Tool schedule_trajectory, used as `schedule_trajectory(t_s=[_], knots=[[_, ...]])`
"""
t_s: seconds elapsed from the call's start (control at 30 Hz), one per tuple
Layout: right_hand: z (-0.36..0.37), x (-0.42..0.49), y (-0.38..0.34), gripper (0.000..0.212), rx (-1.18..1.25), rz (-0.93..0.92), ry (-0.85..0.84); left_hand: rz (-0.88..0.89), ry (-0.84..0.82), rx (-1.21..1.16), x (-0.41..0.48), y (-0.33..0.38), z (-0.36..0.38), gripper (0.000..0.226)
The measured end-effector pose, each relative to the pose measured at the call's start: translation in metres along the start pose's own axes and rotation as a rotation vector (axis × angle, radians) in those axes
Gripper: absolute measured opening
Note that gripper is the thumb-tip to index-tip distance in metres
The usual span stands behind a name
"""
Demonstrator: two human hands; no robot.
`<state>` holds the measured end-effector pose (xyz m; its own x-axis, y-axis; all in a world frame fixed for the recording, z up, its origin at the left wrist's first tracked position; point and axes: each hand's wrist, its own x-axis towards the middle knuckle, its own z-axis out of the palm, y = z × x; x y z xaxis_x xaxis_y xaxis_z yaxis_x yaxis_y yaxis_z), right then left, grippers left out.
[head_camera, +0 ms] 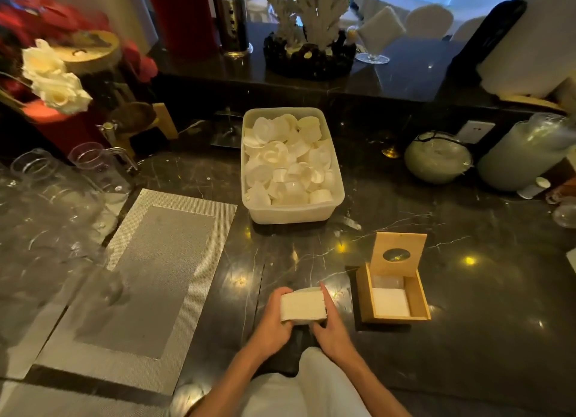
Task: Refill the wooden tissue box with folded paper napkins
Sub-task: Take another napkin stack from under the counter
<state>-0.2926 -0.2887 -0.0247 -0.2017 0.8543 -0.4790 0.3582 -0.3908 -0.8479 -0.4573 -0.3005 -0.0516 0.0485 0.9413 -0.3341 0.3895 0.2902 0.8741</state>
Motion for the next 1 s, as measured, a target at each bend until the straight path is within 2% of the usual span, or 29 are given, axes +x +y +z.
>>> schedule_trajectory(t_s=[0.3, 0.47, 0.53, 0.7, 0.8, 0.9, 1.0], knots=[[-0.001, -0.003, 0.007, 0.079, 0.016, 0.004, -0.002, 0.013, -0.025, -0.029, 0.0, 0.001, 0.0, 0.047], [-0.012, 0.005, 0.013, 0.051, -0.061, -0.006, 0.025, -0.028, -0.074, -0.065, -0.002, -0.001, -0.012, 0.044], [-0.018, 0.006, 0.012, 0.048, -0.016, 0.026, -0.004, -0.116, -0.08, -0.17, -0.002, -0.001, -0.02, 0.046], [-0.03, 0.003, 0.002, 0.032, 0.291, 0.237, -0.101, -0.366, -0.145, -0.657, -0.002, 0.006, -0.034, 0.044], [-0.031, 0.004, -0.004, 0.025, 0.423, 0.334, -0.096, -0.455, -0.179, -0.863, -0.005, 0.013, -0.032, 0.047], [-0.035, 0.002, -0.006, 0.014, 0.467, 0.378, -0.076, -0.452, -0.201, -0.902, -0.007, 0.024, -0.032, 0.051], [-0.048, -0.004, -0.007, 0.02, 0.486, 0.38, -0.132, -0.425, -0.248, -0.863, -0.01, 0.038, -0.033, 0.06]])
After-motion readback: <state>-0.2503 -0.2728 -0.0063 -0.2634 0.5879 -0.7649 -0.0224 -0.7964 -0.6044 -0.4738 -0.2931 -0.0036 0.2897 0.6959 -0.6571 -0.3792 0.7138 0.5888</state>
